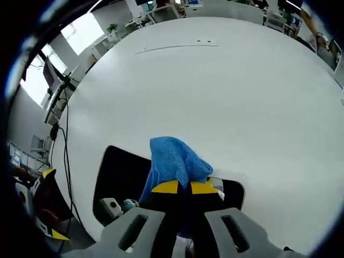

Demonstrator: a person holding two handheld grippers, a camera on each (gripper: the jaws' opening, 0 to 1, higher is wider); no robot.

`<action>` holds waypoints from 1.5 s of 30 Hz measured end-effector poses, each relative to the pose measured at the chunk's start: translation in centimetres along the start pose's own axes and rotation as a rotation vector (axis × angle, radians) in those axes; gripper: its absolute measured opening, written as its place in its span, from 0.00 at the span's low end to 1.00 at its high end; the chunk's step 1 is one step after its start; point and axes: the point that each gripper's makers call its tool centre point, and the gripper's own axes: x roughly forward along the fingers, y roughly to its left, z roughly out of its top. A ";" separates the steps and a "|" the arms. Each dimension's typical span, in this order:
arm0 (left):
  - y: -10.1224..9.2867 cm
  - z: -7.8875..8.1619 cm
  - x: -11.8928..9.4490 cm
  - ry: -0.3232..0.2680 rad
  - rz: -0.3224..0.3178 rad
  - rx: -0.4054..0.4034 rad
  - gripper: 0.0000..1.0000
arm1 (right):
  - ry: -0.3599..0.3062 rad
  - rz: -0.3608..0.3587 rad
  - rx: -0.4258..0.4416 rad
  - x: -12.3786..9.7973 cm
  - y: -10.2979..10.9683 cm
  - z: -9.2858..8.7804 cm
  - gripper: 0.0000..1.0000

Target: Wipe the mirror surface with the cleaning cloth until all visible marks leave the cleaned area.

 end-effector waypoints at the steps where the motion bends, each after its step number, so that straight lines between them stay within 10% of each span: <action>1: 0.0 0.0 0.0 0.001 0.001 0.006 0.99 | 0.001 -0.001 -0.002 0.0 0.0 0.0 0.00; 45: -0.2 -0.1 0.4 0.012 -0.012 0.035 0.99 | 0.043 0.007 -0.009 -1.4 1.6 -4.7 0.00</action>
